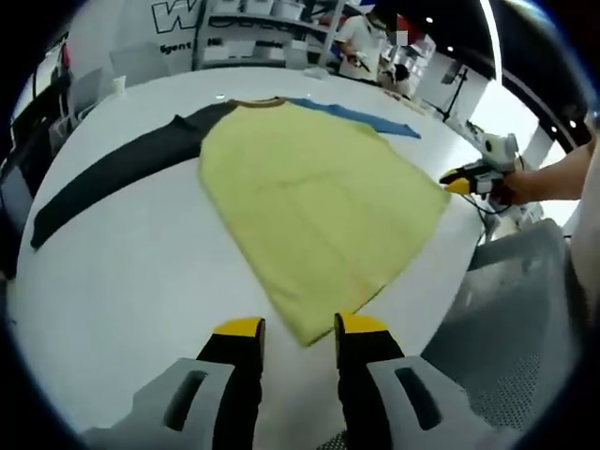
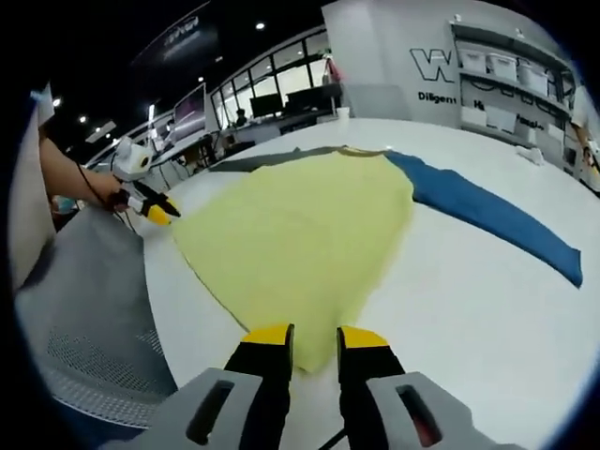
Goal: Fold the garment on the visible template until the final outline fits inside the template.
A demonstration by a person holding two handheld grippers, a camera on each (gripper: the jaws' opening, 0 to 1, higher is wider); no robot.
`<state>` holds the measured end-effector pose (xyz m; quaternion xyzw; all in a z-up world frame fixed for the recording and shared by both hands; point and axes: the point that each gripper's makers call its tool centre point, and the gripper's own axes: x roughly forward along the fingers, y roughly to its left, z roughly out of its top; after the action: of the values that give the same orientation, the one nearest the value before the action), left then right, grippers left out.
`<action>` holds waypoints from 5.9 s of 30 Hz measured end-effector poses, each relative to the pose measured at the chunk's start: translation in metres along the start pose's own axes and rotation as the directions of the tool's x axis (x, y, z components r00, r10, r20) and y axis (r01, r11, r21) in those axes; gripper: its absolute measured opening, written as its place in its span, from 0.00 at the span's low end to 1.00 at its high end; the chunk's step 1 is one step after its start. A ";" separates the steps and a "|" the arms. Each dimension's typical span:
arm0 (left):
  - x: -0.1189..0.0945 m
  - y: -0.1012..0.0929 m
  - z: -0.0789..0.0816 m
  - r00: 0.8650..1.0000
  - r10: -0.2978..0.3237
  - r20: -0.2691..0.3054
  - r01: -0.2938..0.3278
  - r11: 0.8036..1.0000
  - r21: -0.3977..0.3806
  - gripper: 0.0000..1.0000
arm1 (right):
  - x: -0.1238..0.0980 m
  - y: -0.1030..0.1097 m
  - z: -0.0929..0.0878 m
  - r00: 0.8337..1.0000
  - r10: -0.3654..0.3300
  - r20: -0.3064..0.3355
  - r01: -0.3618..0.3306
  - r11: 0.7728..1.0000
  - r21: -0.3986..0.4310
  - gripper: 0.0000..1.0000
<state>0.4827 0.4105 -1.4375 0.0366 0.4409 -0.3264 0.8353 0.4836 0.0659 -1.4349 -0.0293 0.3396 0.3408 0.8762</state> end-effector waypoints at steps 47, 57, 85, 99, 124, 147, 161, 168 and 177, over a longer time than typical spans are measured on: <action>-0.005 0.015 -0.007 0.999 0.017 -0.051 -0.020 0.998 -0.063 0.02 | -0.008 0.033 -0.023 0.997 0.043 -0.068 -0.036 0.995 0.096 0.00; -0.006 0.011 -0.014 0.997 0.011 -0.075 -0.012 1.000 -0.014 0.02 | -0.009 0.039 -0.029 0.993 0.059 -0.100 -0.054 0.997 0.050 0.00; -0.012 0.017 -0.013 0.998 0.006 -0.064 -0.010 0.998 -0.061 0.13 | -0.016 0.029 -0.029 0.993 0.027 -0.115 -0.014 0.994 0.107 0.00; -0.024 0.058 0.033 0.998 0.066 0.004 -0.066 0.997 -0.045 0.20 | -0.023 -0.052 0.015 0.994 -0.102 -0.042 0.105 0.991 0.085 0.14; 0.034 0.180 0.164 0.985 0.170 0.037 -0.173 0.983 0.064 0.26 | 0.065 -0.210 0.124 0.982 -0.186 -0.029 0.183 0.979 -0.091 0.22; 0.062 0.266 0.191 0.957 0.288 -0.039 -0.284 0.955 0.084 0.26 | 0.083 -0.277 0.130 0.958 -0.263 -0.113 0.249 0.961 -0.119 0.27; 0.067 0.270 0.189 0.955 0.290 -0.060 -0.280 0.950 0.136 0.09 | 0.078 -0.283 0.122 0.959 -0.245 -0.144 0.231 0.967 -0.104 0.20; 0.067 0.275 0.188 0.955 0.290 -0.056 -0.283 0.952 0.113 0.05 | 0.078 -0.284 0.121 0.958 -0.241 -0.157 0.226 0.968 -0.108 0.04; 0.063 0.277 0.185 0.945 0.321 -0.067 -0.316 0.946 0.071 0.04 | 0.072 -0.293 0.118 0.948 -0.265 -0.178 0.242 0.960 -0.138 0.00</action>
<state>0.7997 0.5309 -1.4361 0.1448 0.4516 -0.1983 0.8578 0.7714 -0.0837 -1.4411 -0.1562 0.3968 0.2397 0.8722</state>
